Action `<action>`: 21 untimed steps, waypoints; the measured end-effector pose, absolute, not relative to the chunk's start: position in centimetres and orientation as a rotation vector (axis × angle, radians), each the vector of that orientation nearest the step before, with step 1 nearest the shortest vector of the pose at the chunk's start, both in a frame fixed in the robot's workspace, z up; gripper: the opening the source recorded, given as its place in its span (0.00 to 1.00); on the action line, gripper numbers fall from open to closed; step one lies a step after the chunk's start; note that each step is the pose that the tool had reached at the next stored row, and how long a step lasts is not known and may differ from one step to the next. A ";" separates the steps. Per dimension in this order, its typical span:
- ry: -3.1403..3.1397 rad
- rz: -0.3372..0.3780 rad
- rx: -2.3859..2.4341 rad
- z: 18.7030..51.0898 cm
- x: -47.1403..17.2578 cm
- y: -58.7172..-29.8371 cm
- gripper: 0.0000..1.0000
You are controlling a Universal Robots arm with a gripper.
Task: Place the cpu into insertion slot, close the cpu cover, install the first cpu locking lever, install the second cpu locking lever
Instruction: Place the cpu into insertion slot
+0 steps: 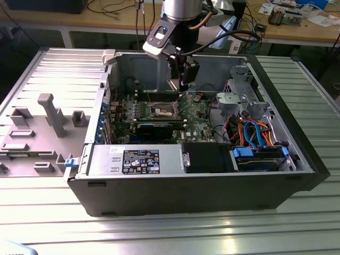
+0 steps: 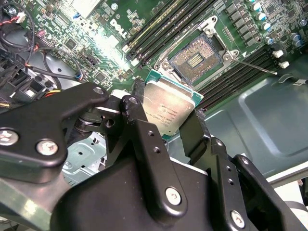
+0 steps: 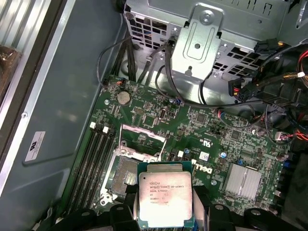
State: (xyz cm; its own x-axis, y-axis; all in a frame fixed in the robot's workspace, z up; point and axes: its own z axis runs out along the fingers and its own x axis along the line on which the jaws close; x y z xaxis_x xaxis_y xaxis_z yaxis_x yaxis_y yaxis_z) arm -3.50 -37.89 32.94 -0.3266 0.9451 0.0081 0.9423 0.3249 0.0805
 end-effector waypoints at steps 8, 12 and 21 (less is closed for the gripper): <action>2.518 0.109 1.807 32.9 -3.5 -37.9 0.54; 2.515 0.109 1.811 32.9 -3.5 -37.9 0.54; 2.508 0.109 1.820 32.9 -3.5 -37.9 0.54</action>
